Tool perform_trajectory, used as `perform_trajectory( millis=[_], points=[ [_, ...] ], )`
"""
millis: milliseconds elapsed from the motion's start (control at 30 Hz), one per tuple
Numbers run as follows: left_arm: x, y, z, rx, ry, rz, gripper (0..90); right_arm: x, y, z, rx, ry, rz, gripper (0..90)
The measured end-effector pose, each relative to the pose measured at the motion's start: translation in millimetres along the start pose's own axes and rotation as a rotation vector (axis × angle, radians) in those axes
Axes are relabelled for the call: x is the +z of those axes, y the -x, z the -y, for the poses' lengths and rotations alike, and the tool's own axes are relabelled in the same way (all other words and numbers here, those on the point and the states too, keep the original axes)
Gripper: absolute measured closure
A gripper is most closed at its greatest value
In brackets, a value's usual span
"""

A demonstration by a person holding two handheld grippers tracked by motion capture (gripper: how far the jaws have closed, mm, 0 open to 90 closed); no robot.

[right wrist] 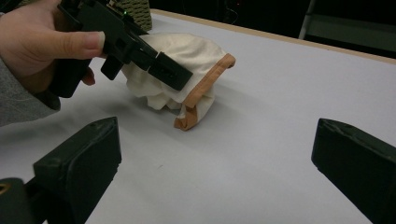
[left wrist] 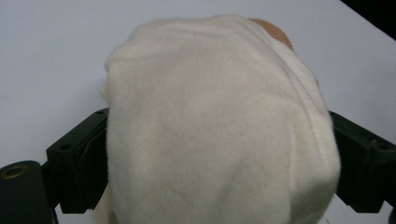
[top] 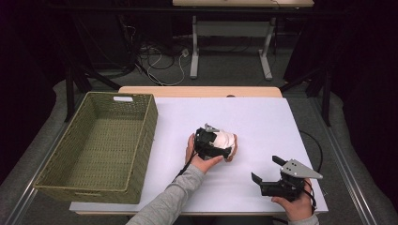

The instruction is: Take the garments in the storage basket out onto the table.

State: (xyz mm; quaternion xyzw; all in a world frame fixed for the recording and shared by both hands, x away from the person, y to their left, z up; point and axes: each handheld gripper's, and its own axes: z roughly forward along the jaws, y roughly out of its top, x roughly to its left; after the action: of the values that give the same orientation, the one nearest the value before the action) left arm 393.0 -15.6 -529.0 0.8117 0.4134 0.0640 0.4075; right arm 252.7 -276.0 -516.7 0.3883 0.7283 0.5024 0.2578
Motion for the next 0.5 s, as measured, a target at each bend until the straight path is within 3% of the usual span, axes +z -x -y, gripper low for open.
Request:
perform_trajectory(
  millis=[233, 500],
  points=[
    [-6.9, 3.6, -1.0, 0.001, -0.002, 0.051, 7.4, 2.5, -3.6, -2.6, -0.011, -0.006, -0.003, 1.3],
    [-16.9, 4.4, 3.6, 0.017, -0.008, 0.065, 3.5, 4.4, -3.3, -5.0, -0.003, -0.002, -0.004, 1.3]
  ],
)
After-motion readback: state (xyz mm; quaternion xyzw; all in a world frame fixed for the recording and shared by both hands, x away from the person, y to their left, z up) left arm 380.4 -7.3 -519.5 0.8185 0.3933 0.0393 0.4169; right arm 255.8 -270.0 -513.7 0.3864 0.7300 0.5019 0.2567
